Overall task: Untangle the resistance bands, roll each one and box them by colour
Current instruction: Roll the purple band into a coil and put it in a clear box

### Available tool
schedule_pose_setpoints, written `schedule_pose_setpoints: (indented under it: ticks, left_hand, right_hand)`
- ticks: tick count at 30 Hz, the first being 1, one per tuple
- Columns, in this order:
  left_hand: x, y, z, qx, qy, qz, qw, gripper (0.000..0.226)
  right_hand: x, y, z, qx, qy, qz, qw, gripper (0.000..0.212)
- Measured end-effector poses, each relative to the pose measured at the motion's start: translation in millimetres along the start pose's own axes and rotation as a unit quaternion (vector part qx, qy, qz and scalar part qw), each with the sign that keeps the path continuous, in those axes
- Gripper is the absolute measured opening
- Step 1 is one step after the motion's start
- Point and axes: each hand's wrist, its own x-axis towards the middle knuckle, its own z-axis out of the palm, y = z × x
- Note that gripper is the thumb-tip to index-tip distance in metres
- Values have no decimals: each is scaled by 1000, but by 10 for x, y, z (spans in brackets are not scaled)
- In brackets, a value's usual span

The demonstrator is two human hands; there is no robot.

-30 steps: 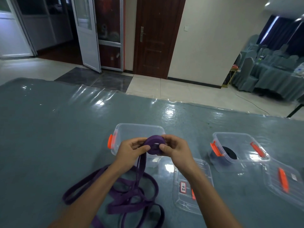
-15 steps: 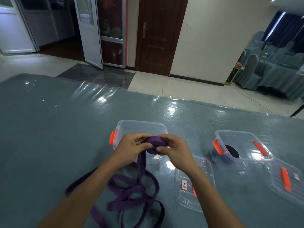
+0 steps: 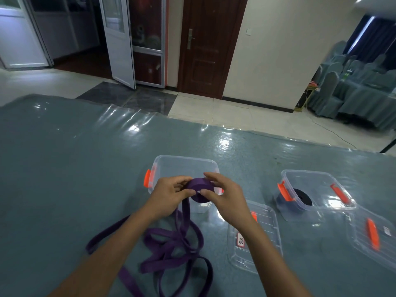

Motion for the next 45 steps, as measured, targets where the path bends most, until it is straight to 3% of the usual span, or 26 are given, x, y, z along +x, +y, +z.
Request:
schedule_pose_setpoints:
  ticks: [3, 6, 10, 13, 16, 19, 21, 23, 26, 31, 34, 37, 39, 42, 45]
  left_hand:
    - [57, 45, -21, 16, -40, 9, 999, 30]
    - [103, 95, 26, -29, 5, 5, 1000, 32]
    - [53, 102, 182, -101, 68, 22, 992, 42]
    - [-11, 51, 222, -112, 86, 20, 990, 41]
    - [-29, 17, 145, -60, 69, 0, 996, 39]
    - [-25, 33, 36, -8, 31, -9, 999, 42]
    - [-12, 67, -11, 12, 2, -4, 1000, 43]
    - [10, 97, -25, 16, -17, -1, 1000, 40]
    - [19, 102, 66, -23, 9, 1, 1000, 36]
    - [-99, -17, 301, -108, 79, 12, 991, 35]
    - [-107, -81, 241, -66, 66, -12, 996, 37]
    - [-113, -80, 130, 4, 11, -19, 1000, 47]
    - [-101, -46, 87, 32, -20, -13, 999, 45]
    - [-56, -5, 88, 18, -11, -15, 1000, 36]
    - [-57, -5, 146, -20, 35, -12, 999, 37]
  right_hand:
    - [76, -61, -92, -26, -64, 1, 998, 34]
    - [72, -95, -136, 134, -32, 48, 989, 37]
    - [13, -61, -93, 339, 26, 98, 935, 27]
    - [-60, -19, 21, 407, 36, 120, 905, 27]
    - [-122, 12, 96, 365, 33, 103, 925, 28]
    - [-89, 56, 41, 112, 28, 9, 993, 32]
    - [-57, 63, -17, 11, -13, -14, 1000, 35]
    - [-40, 51, -65, 61, -41, 26, 997, 33]
    - [-29, 59, -114, 197, -8, 79, 977, 30]
    - [-162, 113, 17, 404, 47, 135, 903, 26]
    - [-233, 153, 81, 366, 43, 134, 920, 29]
    - [-199, 175, 33, 154, 38, 74, 985, 38]
    - [-161, 142, -13, 38, 3, 33, 999, 34]
    - [-89, 84, -73, 40, -11, 35, 999, 31]
    - [-86, 38, -72, 148, 31, 64, 986, 36]
